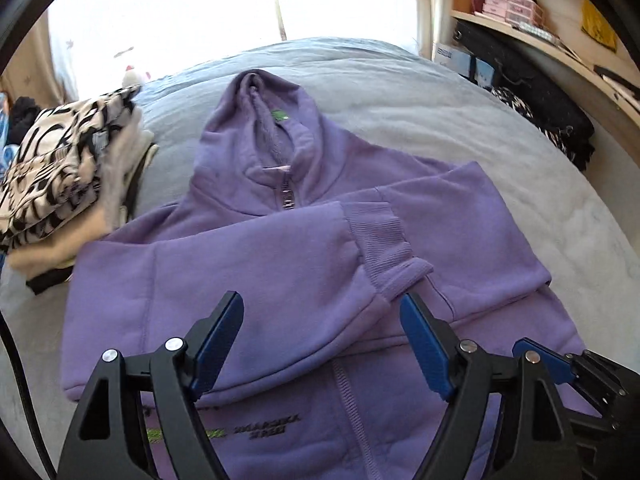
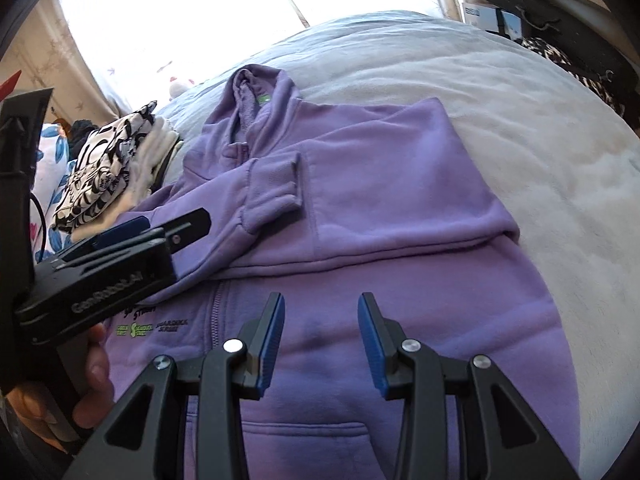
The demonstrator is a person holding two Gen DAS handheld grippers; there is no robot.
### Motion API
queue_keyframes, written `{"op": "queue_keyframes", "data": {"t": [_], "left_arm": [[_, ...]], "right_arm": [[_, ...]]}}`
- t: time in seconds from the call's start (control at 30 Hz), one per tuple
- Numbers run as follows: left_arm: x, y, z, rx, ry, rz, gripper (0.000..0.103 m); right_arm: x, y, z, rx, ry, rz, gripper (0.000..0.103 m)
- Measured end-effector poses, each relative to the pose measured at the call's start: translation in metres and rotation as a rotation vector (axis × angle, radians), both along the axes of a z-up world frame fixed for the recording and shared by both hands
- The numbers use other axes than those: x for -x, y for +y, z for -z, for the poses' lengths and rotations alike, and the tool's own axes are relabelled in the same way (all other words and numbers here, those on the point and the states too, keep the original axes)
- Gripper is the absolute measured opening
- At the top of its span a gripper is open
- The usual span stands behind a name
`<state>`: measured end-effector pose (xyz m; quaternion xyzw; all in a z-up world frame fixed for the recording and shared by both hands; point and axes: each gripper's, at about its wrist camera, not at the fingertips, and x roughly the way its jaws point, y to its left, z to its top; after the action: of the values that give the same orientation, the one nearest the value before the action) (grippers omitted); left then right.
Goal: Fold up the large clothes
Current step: 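Grasp the cuff with the left gripper and fold the sleeve across the body, then grasp the folded cuff with the right gripper and straighten it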
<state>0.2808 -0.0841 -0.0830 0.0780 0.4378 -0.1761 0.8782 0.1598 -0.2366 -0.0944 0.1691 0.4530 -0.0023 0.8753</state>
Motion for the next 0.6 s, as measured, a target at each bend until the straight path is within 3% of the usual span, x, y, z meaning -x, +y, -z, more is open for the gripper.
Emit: {"op": "queue_keyframes", "data": {"t": [0.33,0.43,0.6], "left_arm": [[0.015,0.107,-0.011,-0.028,0.001,-0.180,0.079],[0.017,0.142,-0.001,-0.018,0.038,-0.241,0.079],[0.016,0.187,0.018,0.016,0.082,-0.347,0.079]], "right_arm": [[-0.021,0.004,-0.016,-0.041,0.000,-0.074,0.048],[-0.043,0.002,-0.015,-0.049,0.018,-0.088,0.053],[-0.096,-0.002,-0.001,-0.087,0.076,-0.097,0.053]]}}
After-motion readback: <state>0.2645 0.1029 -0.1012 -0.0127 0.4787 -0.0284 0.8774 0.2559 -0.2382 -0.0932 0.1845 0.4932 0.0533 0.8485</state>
